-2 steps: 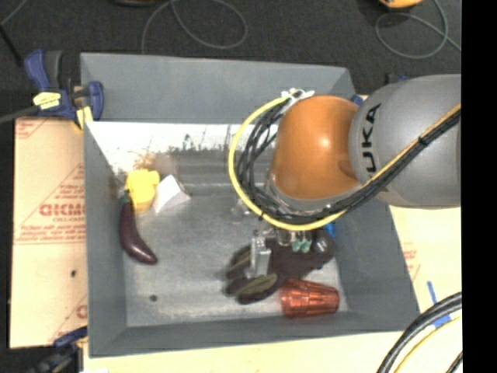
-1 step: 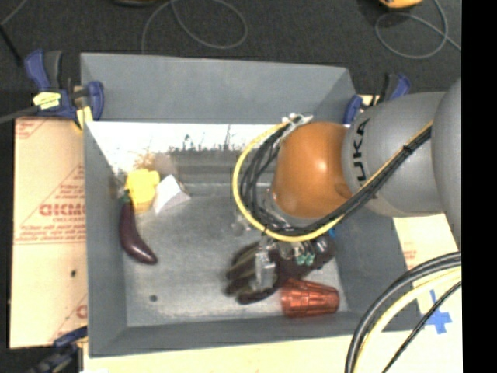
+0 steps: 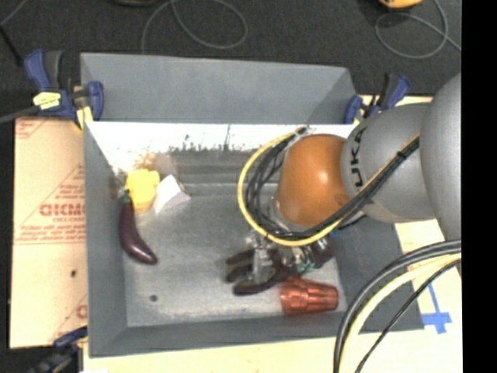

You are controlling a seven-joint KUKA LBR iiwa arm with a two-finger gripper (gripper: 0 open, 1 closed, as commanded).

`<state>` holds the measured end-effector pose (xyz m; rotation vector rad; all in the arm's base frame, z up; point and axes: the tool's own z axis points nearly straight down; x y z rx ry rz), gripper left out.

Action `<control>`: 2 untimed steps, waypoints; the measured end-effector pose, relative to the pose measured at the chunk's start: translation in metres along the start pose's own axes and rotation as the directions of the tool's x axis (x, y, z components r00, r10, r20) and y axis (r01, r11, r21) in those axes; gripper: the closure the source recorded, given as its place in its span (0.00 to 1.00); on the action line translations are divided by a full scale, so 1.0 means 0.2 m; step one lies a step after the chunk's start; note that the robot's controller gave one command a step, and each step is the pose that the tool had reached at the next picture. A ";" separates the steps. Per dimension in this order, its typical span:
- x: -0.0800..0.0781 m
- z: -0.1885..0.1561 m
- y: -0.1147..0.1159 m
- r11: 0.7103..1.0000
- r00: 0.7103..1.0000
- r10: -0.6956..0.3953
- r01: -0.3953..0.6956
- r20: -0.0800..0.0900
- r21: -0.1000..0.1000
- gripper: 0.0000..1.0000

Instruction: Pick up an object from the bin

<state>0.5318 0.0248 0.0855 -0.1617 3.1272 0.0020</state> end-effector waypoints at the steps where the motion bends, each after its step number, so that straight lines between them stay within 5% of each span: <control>1: 0.00 0.00 0.00 1.000 1.000 0.001 -0.001 0.000 0.000 1.00; 2: 0.02 -0.72 -0.05 1.000 1.000 -0.024 0.024 0.004 0.001 1.00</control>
Offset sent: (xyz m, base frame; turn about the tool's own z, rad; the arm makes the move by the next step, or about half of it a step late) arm -0.0069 -0.0092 0.1423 -0.0278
